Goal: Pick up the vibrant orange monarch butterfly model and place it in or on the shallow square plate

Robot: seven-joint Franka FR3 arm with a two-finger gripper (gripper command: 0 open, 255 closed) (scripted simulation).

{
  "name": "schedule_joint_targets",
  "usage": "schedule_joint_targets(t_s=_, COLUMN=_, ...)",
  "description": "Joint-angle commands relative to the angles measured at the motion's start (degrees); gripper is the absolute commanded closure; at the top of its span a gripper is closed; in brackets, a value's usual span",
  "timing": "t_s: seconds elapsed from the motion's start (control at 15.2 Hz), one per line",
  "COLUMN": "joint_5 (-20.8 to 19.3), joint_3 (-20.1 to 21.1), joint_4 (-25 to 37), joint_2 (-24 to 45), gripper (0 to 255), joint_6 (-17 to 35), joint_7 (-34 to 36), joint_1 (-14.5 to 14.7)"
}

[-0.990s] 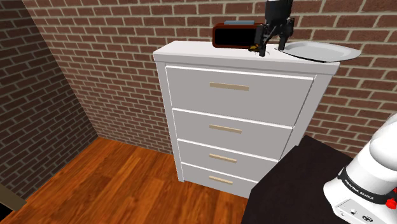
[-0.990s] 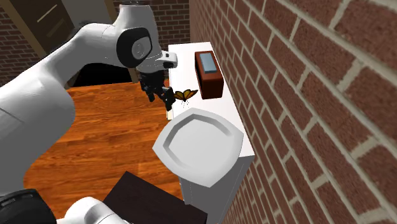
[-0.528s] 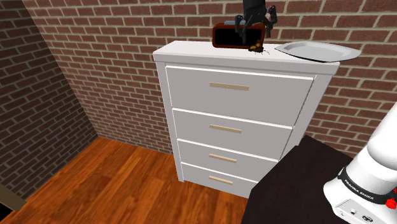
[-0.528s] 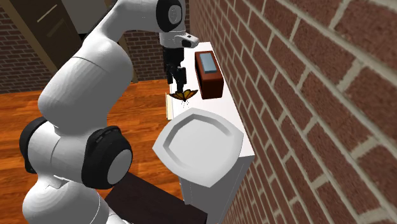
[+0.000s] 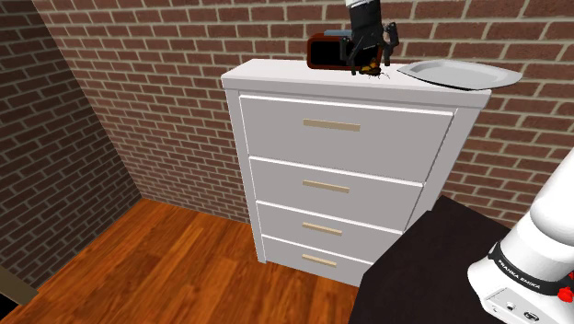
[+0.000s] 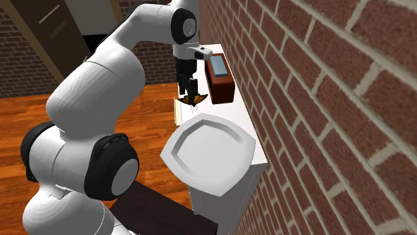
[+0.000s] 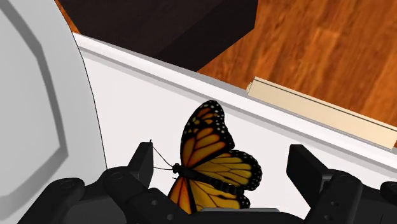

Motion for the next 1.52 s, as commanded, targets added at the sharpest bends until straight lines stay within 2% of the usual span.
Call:
schedule_joint_targets(t_s=0.0, joint_5=0.11, joint_3=-0.08, joint_4=-1.5, joint_2=-0.55, gripper=0, joint_6=0.99, joint_7=-0.09, joint_1=-0.11)
schedule_joint_targets(t_s=0.46, joint_5=0.11, joint_3=-0.07, joint_4=-1.46, joint_2=-0.52, gripper=0, joint_6=0.97, joint_7=-0.08, joint_1=-0.11)
schedule_joint_targets(t_s=0.53, joint_5=0.11, joint_3=-0.07, joint_4=-1.46, joint_2=-0.52, gripper=255, joint_6=0.97, joint_7=-0.08, joint_1=-0.11)
schedule_joint_targets(t_s=1.12, joint_5=0.11, joint_3=-0.07, joint_4=-1.48, joint_2=-0.53, gripper=255, joint_6=0.98, joint_7=-0.08, joint_1=-0.11)
schedule_joint_targets(t_s=1.45, joint_5=-0.35, joint_3=0.1, joint_4=4.78, joint_2=1.24, gripper=255, joint_6=-3.57, joint_7=-0.02, joint_1=0.19)
